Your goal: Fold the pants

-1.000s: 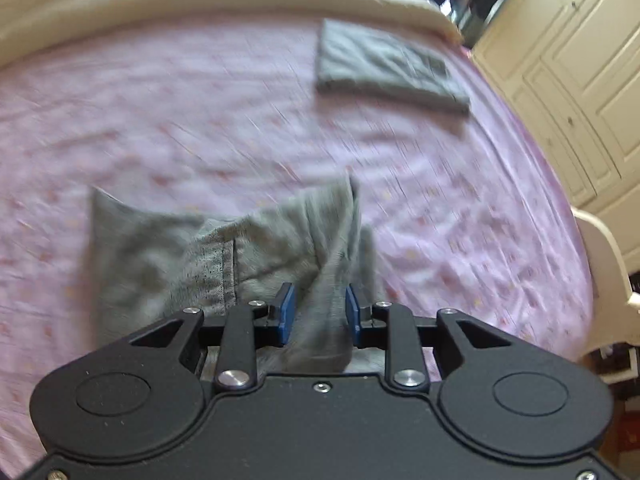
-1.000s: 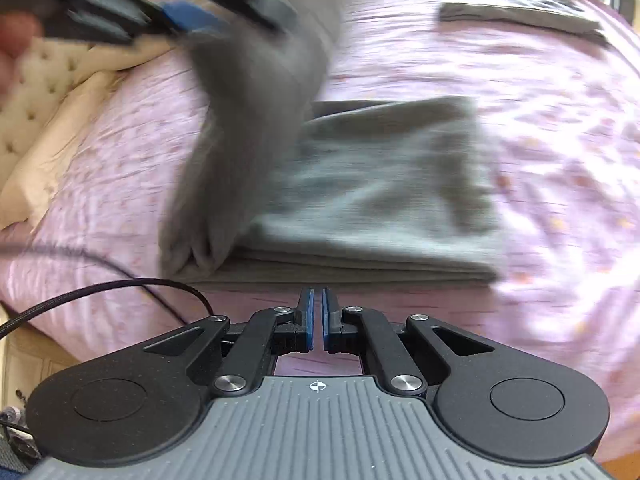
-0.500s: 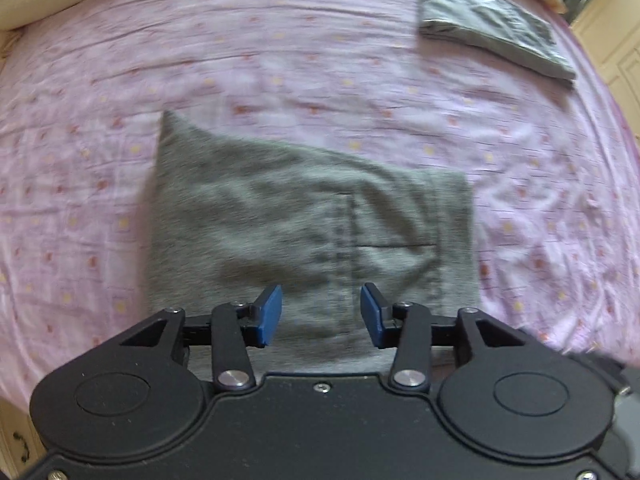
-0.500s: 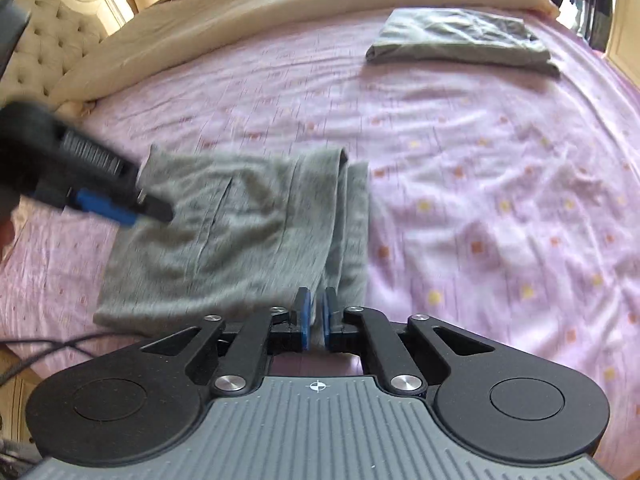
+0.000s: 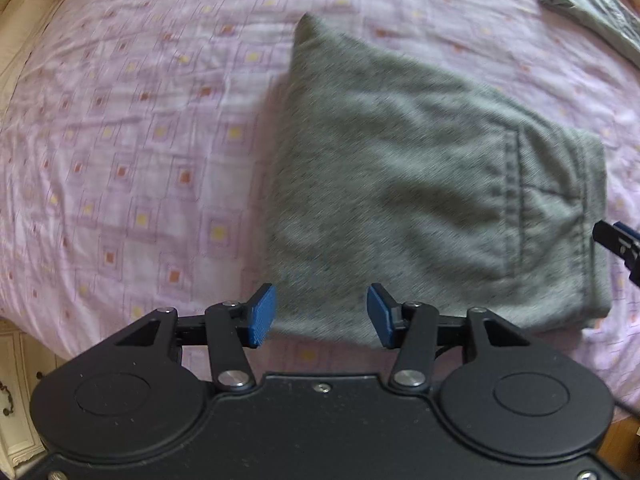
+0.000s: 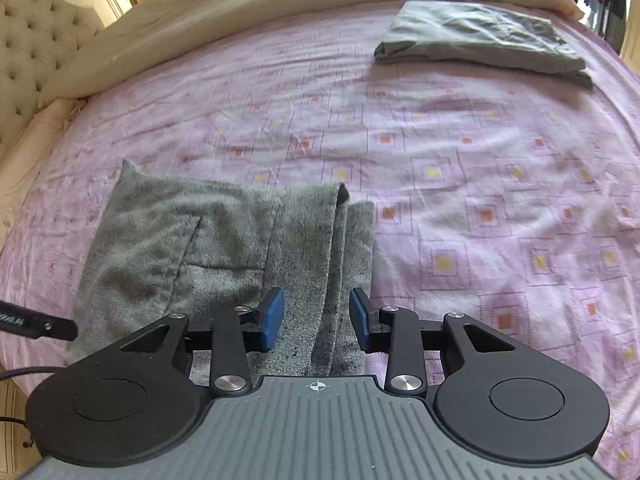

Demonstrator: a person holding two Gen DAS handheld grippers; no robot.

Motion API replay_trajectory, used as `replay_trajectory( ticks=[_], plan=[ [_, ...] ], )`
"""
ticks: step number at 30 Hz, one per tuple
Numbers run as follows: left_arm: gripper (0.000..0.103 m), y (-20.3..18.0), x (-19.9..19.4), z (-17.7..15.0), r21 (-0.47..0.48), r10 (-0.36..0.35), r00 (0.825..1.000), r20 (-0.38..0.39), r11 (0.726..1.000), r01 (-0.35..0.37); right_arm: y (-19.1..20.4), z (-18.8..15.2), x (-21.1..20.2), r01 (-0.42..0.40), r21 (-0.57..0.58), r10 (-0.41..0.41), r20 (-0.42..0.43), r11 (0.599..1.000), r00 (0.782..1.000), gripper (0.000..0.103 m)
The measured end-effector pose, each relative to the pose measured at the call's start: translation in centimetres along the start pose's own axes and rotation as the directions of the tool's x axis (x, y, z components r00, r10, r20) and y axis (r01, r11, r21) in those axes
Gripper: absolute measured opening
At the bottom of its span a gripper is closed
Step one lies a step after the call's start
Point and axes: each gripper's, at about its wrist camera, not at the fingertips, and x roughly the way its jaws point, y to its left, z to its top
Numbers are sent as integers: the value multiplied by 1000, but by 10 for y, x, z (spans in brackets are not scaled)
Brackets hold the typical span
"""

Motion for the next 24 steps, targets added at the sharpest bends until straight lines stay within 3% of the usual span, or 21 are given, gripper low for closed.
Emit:
replay_trajectory(
  ticks=[5,9,11,13,14,20,24],
  plan=[
    [57,20,6,-15,-42,5,999,-39,999,-6,-3,-3,15,-16,41,18,-43,999,999,35],
    [58,37,8,-24,-81,11,999,-48,997,-15,-13,-1,20,-57,172,70,-71,983,995,35],
    [58,48,9,-28,-109,19,998,-52,994,-25,-16,0,18,-93,219,110,-66,971,992,24],
    [58,60,12,-31,-147,33,998,-55,988,-40,-11,1,14,-98,200,112,-62,975,992,11],
    [58,66,13,-31,-168,39,998,-57,985,-48,-7,2,11,-97,181,108,-55,979,993,9],
    [61,72,24,-19,-209,-12,1000,24,978,17,9,7,-10,-97,127,98,2,987,995,8],
    [64,55,50,-20,-126,-25,998,-60,992,17,22,21,-34,-116,48,113,65,992,991,7]
  ],
)
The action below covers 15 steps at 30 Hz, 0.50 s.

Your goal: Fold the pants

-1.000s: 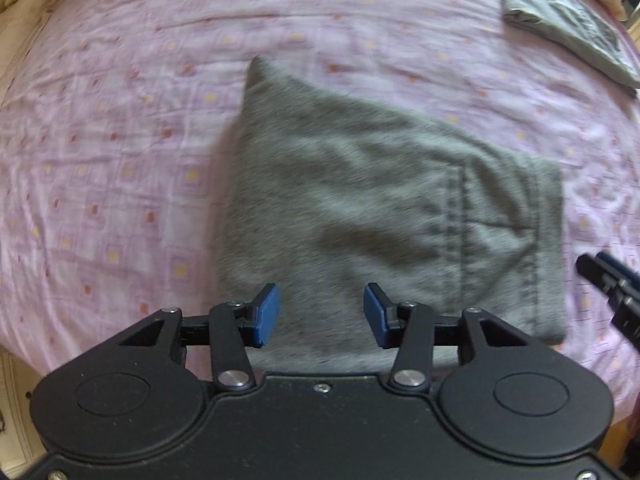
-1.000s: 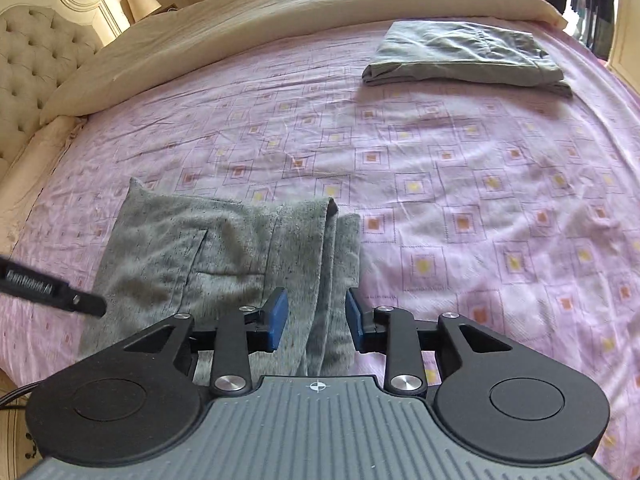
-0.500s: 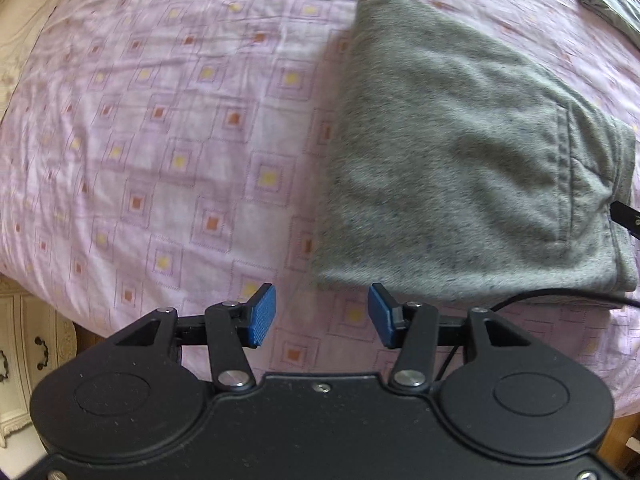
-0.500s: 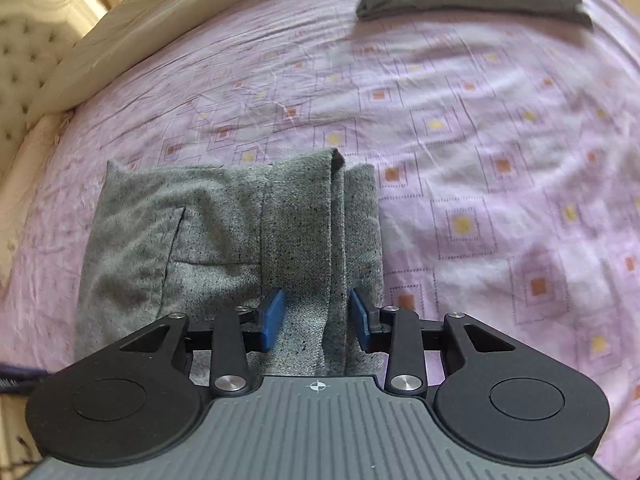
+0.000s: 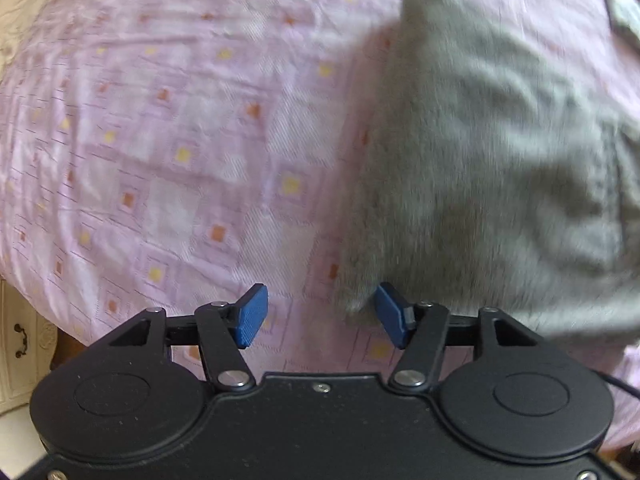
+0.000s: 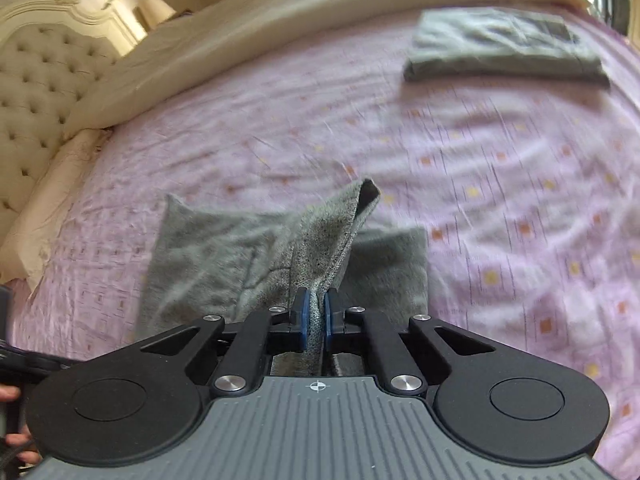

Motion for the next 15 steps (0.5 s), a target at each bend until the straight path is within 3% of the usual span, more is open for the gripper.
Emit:
replay_trajectory(
  ticks=[2,5,8,9,12,15],
  plan=[
    [64,-4,8,-9,30,-22,999,-32,999,23,4,6,-11,-13,-17,14,14,1000,1000,7],
    [60,-6,18,-23,62,16,996,-90,998,-11,-1,4,-5,44,-28,-44,0,999,999,7],
    [57,0,-1,-32,36,4,999,-33,999,-3,-21,-9,30,149,23,-144,-151,989,978,8],
    [57,2,-12,-32,31,-8,1000,-9,999,9,-25,-13,34,176,29,-169,-166,984,972,8],
    [59,2,-51,-27,39,-15,993,119,999,10,-16,-13,22,198,19,-195,-110,980,975,9],
    [64,-10,-75,-6,75,-34,973,229,997,17,2,-9,6,184,-55,-183,16,981,983,10]
  ],
)
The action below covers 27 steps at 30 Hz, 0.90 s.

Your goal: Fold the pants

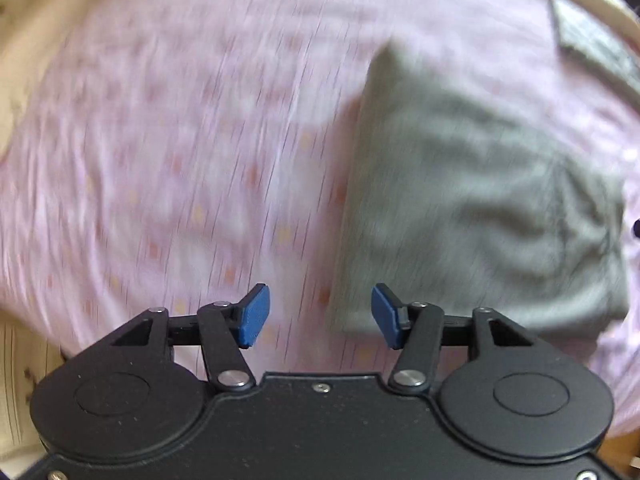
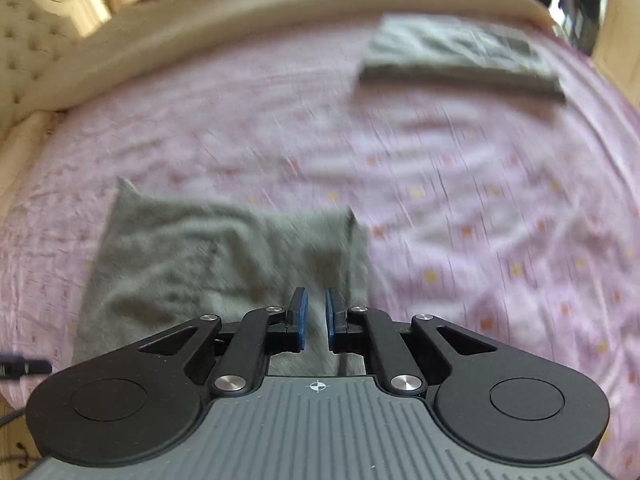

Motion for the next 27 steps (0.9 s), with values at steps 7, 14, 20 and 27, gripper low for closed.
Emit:
replay_trajectory(
  ticks=[7,14,20,27],
  plan=[
    [65,-44,41,74,55,-20,995,95,998,15,30,21,33,9,-198,-9,-3,980,1000,11],
    [73,-68,110,113,75,90,996,-16,993,-89,31,16,67,97,-310,-117,-45,946,992,36],
    [82,-65,105,117,86,95,995,17,992,-97,10,14,64,78,-196,-88,-42,977,995,52],
    [90,-40,87,59,111,22,999,-34,994,-18,-32,-13,54,-28,88,42,-165,996,985,55]
  ],
)
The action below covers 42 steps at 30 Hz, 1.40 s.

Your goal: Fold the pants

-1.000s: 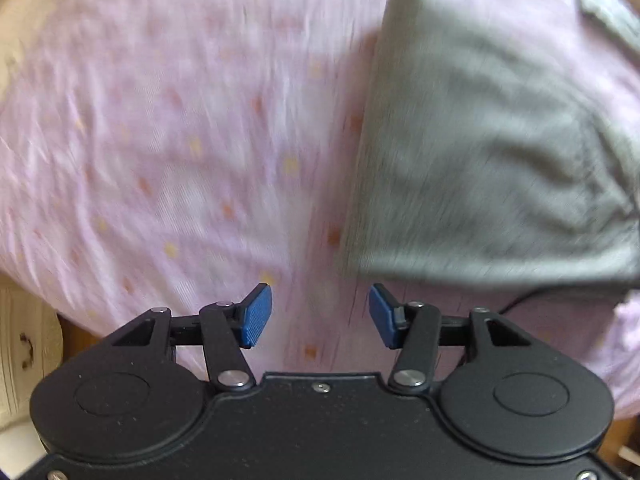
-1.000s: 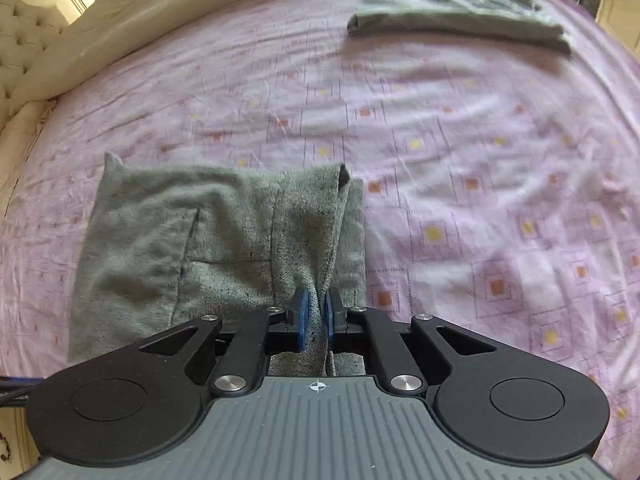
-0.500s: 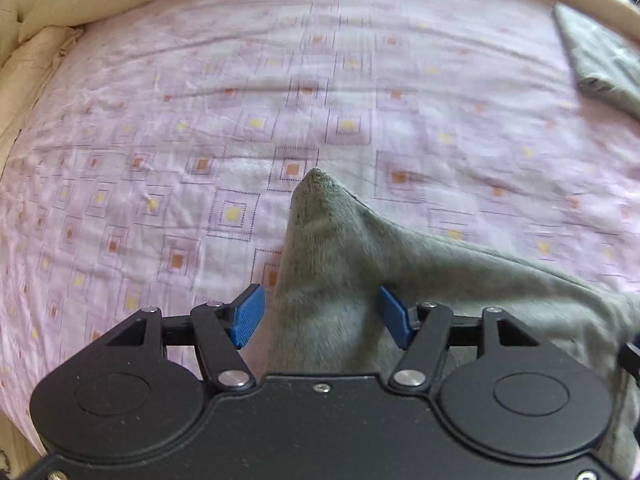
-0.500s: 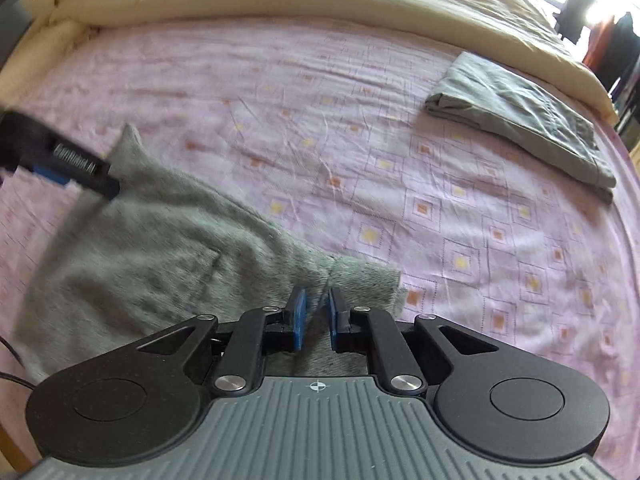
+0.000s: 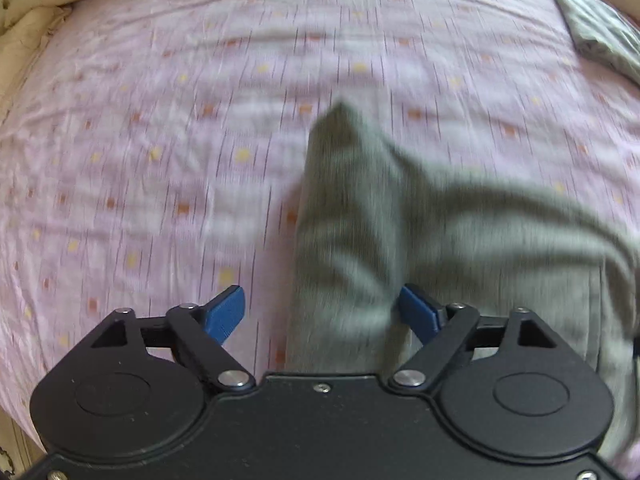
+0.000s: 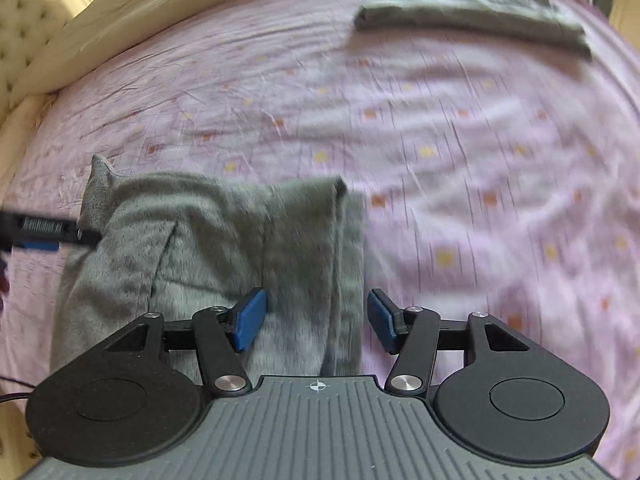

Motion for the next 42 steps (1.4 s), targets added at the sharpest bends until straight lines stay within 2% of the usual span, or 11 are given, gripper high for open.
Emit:
replay_trajectory(
  ticks=[7,16,17,19,20,21,22,23,25,34,42],
  plan=[
    [103,19,5,-40,-137,-62,998,-23,989,58,-23,-16,3,-59,155,63,-18,986,998,62],
    [103,18,23,-7,-150,-142,989,-28,979,137,-26,2,21,-111,142,124,-91,984,988,81],
    [103,18,25,-5,-163,-148,988,-32,976,141,-24,3,22,-106,136,119,-94,985,988,76],
    [102,20,27,-3,-200,-164,986,-34,968,154,-19,3,22,-158,99,167,-91,982,982,41],
    [98,22,24,-5,-217,-173,985,-26,962,164,-16,4,20,-172,99,182,-94,980,979,34],
    [83,22,20,-7,-220,-186,983,-2,959,181,-12,4,17,-166,90,174,-91,982,981,30],
    [55,21,12,-10,-209,-219,975,27,953,219,-6,4,14,-153,55,158,-84,987,984,27],
    [46,18,6,-12,-208,-252,967,33,945,253,1,4,9,-136,12,137,-73,991,988,25],
    [25,12,-10,-18,-188,-203,978,45,960,208,14,2,-1,-101,-46,99,-49,994,994,24],
    [10,31,-61,-17,-104,-224,961,164,965,242,61,2,-55,-42,-80,47,67,996,997,22],
    [9,142,-92,8,-152,-163,955,246,967,204,175,47,-57,-141,-197,166,118,970,979,21]
  ],
)
